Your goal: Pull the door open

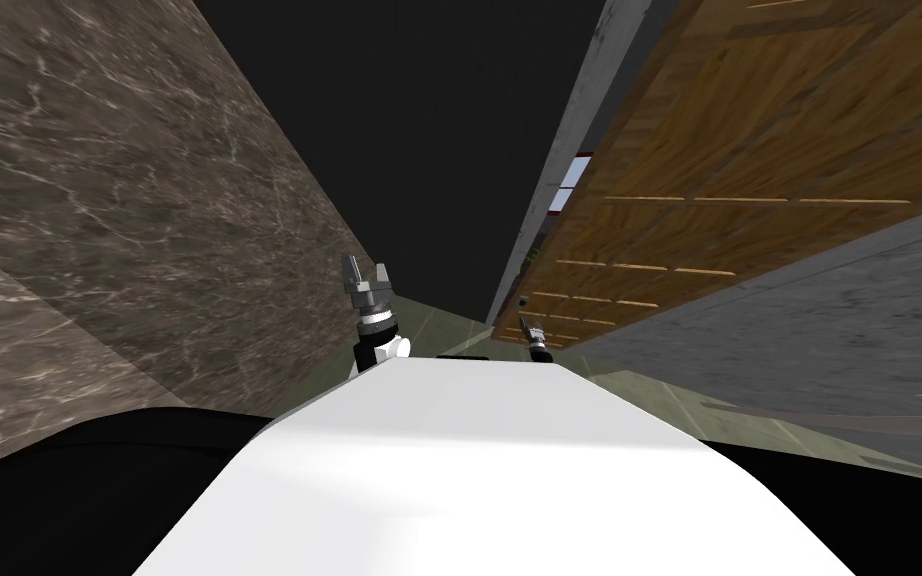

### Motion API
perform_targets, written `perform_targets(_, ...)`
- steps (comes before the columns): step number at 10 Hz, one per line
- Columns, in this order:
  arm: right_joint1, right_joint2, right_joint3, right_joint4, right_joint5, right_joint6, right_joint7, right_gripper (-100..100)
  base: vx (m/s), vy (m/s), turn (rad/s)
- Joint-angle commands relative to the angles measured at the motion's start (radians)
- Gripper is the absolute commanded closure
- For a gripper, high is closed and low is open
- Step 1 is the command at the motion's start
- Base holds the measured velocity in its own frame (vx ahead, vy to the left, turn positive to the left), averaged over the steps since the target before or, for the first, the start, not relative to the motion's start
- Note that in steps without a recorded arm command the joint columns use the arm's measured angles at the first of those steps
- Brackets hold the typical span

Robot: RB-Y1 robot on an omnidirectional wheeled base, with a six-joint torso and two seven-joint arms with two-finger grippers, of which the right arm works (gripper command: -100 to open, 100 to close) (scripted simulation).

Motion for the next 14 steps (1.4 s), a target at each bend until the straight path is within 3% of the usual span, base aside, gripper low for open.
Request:
perform_targets(1,0.003,-0.003,-0.003,-0.003,0.011,-0.003,0.049,-100,-0.027,0.006,0.0)
perform_targets(5,0.008,-0.009,-0.009,-0.006,0.029,-0.008,0.124,-100,-0.02,0.002,0.0)
perform_targets(7,0.003,-0.006,-0.011,-0.003,0.024,-0.006,0.119,-100,0.046,-0.005,0.013)
perform_targets(14,-0.011,0.004,-0.025,0.004,0.015,0.005,0.138,-100,0.196,-0.041,0.03)
